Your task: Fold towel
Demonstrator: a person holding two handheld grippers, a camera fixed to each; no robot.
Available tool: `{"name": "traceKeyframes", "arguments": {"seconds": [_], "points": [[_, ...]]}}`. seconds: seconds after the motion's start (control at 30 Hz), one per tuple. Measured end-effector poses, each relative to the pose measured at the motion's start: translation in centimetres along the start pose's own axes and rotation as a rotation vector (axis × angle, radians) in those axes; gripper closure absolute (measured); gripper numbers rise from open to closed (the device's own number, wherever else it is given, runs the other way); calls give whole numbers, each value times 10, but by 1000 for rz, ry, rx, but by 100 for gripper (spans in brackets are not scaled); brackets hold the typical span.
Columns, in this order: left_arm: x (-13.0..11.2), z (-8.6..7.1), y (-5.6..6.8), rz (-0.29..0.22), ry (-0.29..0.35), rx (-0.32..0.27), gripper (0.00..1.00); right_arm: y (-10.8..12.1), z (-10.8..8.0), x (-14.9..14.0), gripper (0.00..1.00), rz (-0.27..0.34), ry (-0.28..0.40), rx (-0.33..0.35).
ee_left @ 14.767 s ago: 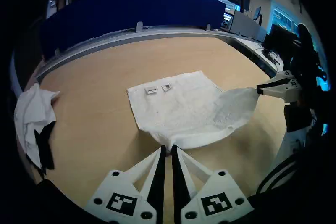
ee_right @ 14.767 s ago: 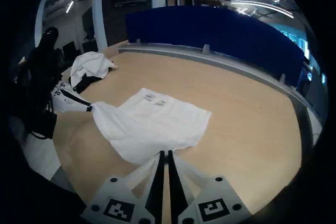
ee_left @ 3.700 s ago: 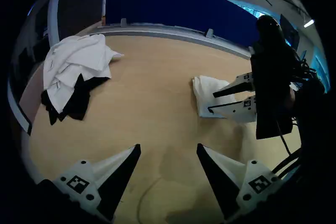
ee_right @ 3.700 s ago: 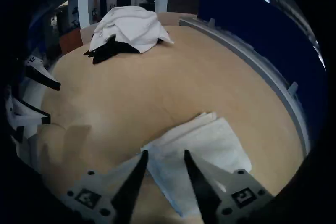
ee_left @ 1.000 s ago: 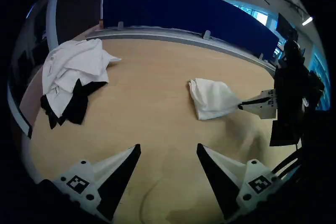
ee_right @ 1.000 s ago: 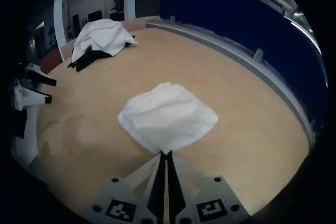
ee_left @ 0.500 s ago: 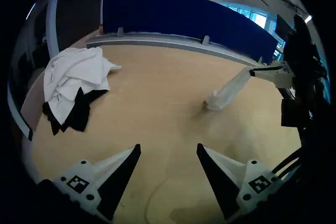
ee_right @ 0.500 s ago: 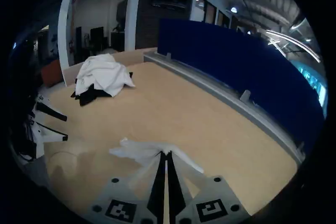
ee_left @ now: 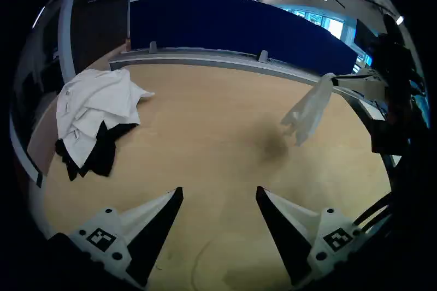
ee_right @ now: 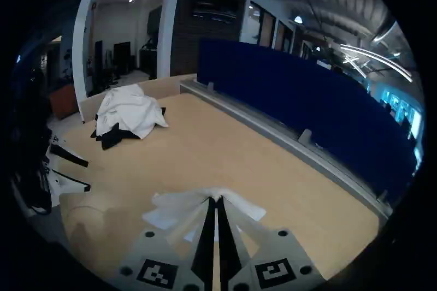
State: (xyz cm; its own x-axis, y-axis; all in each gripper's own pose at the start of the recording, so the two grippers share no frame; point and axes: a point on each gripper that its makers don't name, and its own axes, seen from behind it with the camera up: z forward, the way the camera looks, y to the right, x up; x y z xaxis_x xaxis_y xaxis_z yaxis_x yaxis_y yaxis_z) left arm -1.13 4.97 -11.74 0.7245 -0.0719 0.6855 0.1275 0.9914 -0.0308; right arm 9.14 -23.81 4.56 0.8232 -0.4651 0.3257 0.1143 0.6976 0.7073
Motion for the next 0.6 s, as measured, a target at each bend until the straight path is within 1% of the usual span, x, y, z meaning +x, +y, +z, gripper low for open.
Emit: {"name": "traceKeyframes", "arguments": {"seconds": [0.13, 0.3, 0.43, 0.6], "points": [[1, 1, 2, 2, 0, -1, 1, 9, -7, -3, 98, 5, -3, -8], [4, 3, 4, 5, 0, -2, 0, 25, -22, -12, 97, 15, -10, -25], [5, 6, 7, 13, -1, -5, 1, 43, -41, -24, 97, 21, -22, -47], [7, 8, 11, 32, -4, -7, 1, 74, -68, -43, 98, 29, -43, -89]]}}
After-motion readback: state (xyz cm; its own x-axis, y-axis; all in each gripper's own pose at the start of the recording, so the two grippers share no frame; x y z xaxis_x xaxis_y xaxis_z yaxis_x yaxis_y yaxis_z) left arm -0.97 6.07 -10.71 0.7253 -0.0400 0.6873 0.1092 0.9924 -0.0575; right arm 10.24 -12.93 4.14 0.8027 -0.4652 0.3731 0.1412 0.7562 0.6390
